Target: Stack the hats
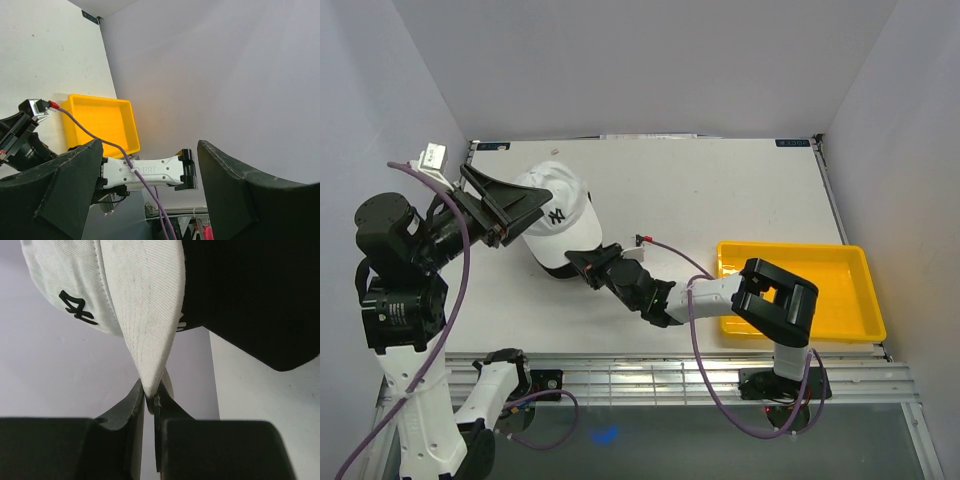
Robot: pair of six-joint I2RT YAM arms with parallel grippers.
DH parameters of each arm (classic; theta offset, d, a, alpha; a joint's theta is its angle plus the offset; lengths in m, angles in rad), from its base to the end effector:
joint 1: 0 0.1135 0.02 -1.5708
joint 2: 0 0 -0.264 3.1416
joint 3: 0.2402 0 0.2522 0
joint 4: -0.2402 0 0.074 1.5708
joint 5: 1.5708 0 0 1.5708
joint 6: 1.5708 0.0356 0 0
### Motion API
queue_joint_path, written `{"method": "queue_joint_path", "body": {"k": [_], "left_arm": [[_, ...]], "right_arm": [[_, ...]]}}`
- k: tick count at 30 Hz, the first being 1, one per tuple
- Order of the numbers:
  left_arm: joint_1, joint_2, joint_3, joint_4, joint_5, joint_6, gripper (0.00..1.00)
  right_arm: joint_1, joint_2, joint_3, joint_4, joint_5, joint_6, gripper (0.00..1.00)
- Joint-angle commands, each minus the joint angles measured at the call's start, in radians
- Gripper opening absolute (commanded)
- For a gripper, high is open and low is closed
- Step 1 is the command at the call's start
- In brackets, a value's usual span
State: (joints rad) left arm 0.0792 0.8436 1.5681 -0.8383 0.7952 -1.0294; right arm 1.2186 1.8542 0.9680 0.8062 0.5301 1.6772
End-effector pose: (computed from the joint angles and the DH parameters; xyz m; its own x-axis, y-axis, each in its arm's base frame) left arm 0.0882 -0.0185 0.5068 -0.6169 -0.6509 -0.4425 0.2389 0.3809 -0.8932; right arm 0.1547 0.3688 0.2068 -0.6294 0.7743 0.0657 0.0949 -0.0073 0.9955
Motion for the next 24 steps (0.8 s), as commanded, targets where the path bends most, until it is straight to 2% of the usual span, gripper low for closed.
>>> {"method": "queue_joint_path", "body": {"k": [1,8,24], "left_arm": [[-0.001,-0.009,-0.023,-0.008,-0.031,0.009,0.86],[-0.001,-0.026,-0.118,-0.015,-0.082,0.017,0.87],[0.001,-0.049,-0.171,-0.035,-0.132,0.022,0.87]], "right_arm": [[0.001,0.079,-0.045,-0.338,-0.039,0.067,0.08],[0.001,0.106,-0.075,-0.358,-0.091,0.145,0.08],[-0.016,0.169,-0.094,-0.378,-0.191,0.24,0.08]]}}
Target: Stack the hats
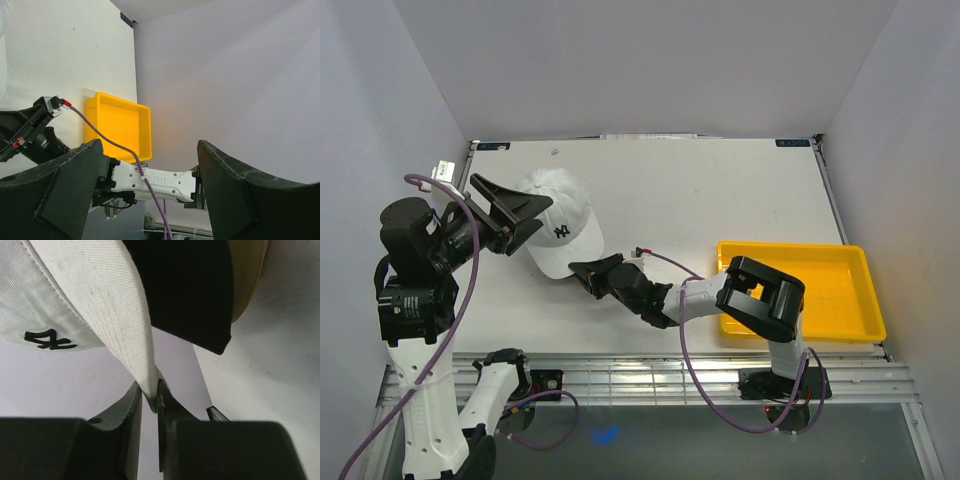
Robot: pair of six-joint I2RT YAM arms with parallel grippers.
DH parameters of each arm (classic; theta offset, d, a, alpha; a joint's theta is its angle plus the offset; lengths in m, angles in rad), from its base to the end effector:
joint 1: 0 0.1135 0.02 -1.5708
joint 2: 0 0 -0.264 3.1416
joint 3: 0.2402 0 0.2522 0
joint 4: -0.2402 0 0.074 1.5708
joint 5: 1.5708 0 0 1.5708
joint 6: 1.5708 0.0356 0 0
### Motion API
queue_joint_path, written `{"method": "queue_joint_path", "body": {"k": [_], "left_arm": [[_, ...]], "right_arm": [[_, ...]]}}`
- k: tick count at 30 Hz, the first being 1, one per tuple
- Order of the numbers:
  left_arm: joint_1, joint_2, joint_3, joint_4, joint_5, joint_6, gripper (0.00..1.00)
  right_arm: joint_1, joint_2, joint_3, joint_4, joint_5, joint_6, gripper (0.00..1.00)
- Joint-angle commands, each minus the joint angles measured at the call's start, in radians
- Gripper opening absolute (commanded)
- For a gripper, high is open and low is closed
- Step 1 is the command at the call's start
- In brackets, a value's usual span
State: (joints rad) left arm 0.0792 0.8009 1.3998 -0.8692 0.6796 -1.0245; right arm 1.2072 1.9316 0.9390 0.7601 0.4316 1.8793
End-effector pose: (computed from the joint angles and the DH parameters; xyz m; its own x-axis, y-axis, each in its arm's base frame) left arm 0.1042 -0.0142 0.4635 -0.6016 -0.7144 -0.3573 0.0543 0.4097 -0.9106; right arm 0.1565 0.3693 0.1636 -0.6460 0.7357 0.2036 0.2919 -0.0084 0.9564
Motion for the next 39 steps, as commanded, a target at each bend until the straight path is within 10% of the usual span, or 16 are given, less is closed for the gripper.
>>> {"method": "queue_joint_path", "body": {"k": [1,26,39], "left_arm": [[0.001,-0.008,-0.002,-0.007,-0.018,0.018,0.87],[0.001,-0.005,0.008,-0.033,-0.037,0.024,0.87],[-0.001,-0.008,0.013,-0.036,-0.045,0.024,0.87]], "right_arm": [[-0.009,0.093,-0.063,-0.334,-0.096,0.037,0.08],[-0.044,0.136,0.041,-0.482,-0.162,0.043,0.08],[-0.047,0.064,0.109,-0.538,-0.125,-0.077,0.46]]}}
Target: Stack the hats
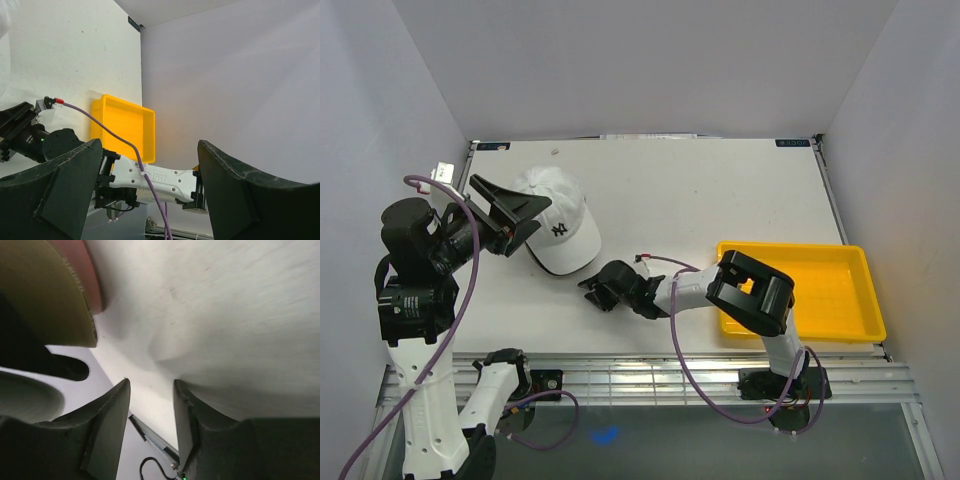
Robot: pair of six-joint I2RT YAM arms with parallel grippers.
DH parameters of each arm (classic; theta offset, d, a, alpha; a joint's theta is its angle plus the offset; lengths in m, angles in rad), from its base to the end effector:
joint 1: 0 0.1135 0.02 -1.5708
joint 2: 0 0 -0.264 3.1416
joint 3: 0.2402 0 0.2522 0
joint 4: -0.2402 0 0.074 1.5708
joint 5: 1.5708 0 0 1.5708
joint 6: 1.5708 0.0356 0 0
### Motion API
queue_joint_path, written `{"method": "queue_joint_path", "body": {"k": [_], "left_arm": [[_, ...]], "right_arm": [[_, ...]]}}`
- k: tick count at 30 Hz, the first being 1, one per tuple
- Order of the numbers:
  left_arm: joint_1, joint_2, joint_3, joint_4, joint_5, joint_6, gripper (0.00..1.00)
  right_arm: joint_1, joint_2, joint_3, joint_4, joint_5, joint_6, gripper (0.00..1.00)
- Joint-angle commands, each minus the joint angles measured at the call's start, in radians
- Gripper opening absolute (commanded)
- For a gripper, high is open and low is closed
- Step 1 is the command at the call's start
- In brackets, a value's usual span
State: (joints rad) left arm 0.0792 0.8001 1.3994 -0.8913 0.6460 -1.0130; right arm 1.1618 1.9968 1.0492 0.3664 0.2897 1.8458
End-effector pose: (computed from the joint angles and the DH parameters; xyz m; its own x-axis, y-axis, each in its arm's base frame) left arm 0.1040 -0.0132 0.4611 -0.5859 -0.7261 -0.3599 0.0273 0.4262 -0.9042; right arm 0.1728 0.3732 0.1307 -0.6956 0.7144 0.0760 0.4231 0.3218 0.8470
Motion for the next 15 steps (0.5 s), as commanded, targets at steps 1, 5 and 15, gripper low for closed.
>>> {"method": "queue_joint_path", "body": {"k": [1,5,15], "left_arm": [[-0.001,-0.007,0.012,-0.014,-0.012,0.013,0.87],[0.001,-0.01,0.009,-0.014,-0.014,0.013,0.88],[-0.001,-0.021,-0.025,0.018,-0.016,-0.006,0.88]], "right_arm": [[-0.002,-0.006,0.008,-0.152,0.02,-0.051,0.47],[-0.001,-0.038,0.02,-0.181,0.038,-0.095,0.5],[0.006,-0.147,-0.023,-0.253,0.049,-0.158,0.53]]}}
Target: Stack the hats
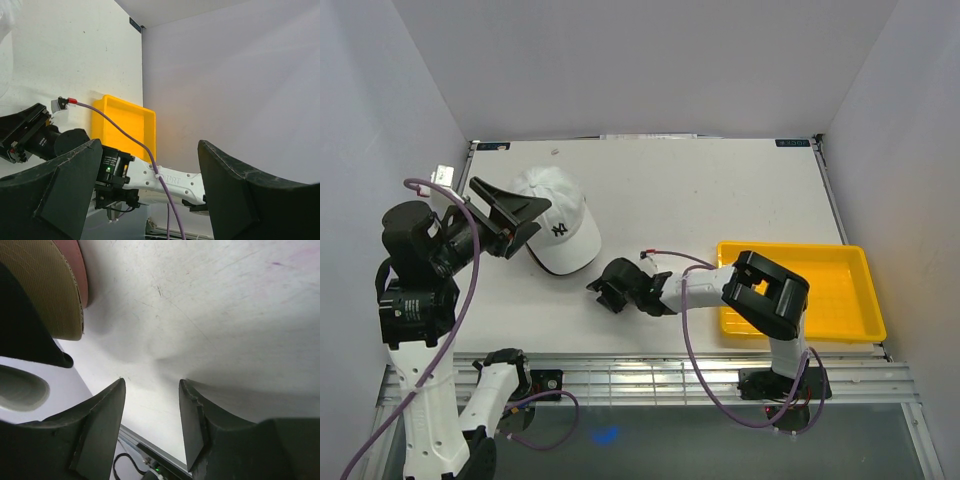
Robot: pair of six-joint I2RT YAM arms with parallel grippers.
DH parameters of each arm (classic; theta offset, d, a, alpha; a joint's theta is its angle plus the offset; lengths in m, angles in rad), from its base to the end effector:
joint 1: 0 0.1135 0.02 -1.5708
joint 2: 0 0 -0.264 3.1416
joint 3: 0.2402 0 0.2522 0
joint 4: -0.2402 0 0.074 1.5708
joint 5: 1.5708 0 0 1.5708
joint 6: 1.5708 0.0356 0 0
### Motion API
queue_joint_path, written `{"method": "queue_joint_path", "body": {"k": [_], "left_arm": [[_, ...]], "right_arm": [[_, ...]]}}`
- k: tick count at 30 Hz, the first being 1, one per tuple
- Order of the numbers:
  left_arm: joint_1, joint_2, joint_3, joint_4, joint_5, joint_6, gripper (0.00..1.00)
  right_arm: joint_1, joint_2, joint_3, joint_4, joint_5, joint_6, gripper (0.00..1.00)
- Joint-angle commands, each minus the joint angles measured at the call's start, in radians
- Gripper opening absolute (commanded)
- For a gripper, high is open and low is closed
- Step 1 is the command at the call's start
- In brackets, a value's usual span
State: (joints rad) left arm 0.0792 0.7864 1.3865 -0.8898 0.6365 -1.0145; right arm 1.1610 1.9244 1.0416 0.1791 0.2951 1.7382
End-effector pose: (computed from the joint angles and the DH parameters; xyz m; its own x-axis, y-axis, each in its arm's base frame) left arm 0.1015 -0.0132 0.4589 -0.5786 -0.7310 -0.3619 0.0244 0.4279 -0.9035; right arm 0.1672 0.3588 0.1401 -0.7352 0.6753 -0.0585 0.3857 0.4878 0.7832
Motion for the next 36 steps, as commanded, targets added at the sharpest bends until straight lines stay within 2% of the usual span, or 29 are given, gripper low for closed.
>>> {"method": "queue_joint_path", "body": {"k": [1,8,16,17,21,25,29,36], "left_arm": [[-0.001,-0.007,-0.017,0.023,-0.006,-0.006,0.88],[0.001,-0.018,-0.075,0.097,-0.001,-0.035,0.88],[0.001,0.028,-0.069,0.169,0.014,0.014,0.88],[-0.001,0.034,-0.061,0.175,0.014,0.031,0.88],[0.001,0.06,-0.024,0.183,0.003,0.077,0.88],[-0.001,0.066,-0.023,0.192,-0.012,0.119,0.88],[-0.05,0.085,-0.041,0.195,-0.043,0.157,0.88],[-0.166,0.111,-0.034,0.18,-0.112,0.211,0.88]], "right_arm": [[0.006,-0.087,-0.015,-0.091,0.044,-0.084,0.53],[0.014,-0.215,-0.046,-0.205,0.064,-0.273,0.54],[-0.038,-0.534,-0.158,-0.204,0.044,-0.598,0.55],[-0.05,-0.594,-0.152,-0.21,0.033,-0.641,0.56],[-0.101,-0.721,-0.057,-0.419,0.05,-0.845,0.61],[-0.15,-0.856,0.0,-0.533,0.127,-0.957,0.7],[-0.167,-0.99,0.038,-0.61,0.18,-1.029,0.74],[-0.167,-1.079,0.176,-0.802,0.272,-1.066,0.77]]}}
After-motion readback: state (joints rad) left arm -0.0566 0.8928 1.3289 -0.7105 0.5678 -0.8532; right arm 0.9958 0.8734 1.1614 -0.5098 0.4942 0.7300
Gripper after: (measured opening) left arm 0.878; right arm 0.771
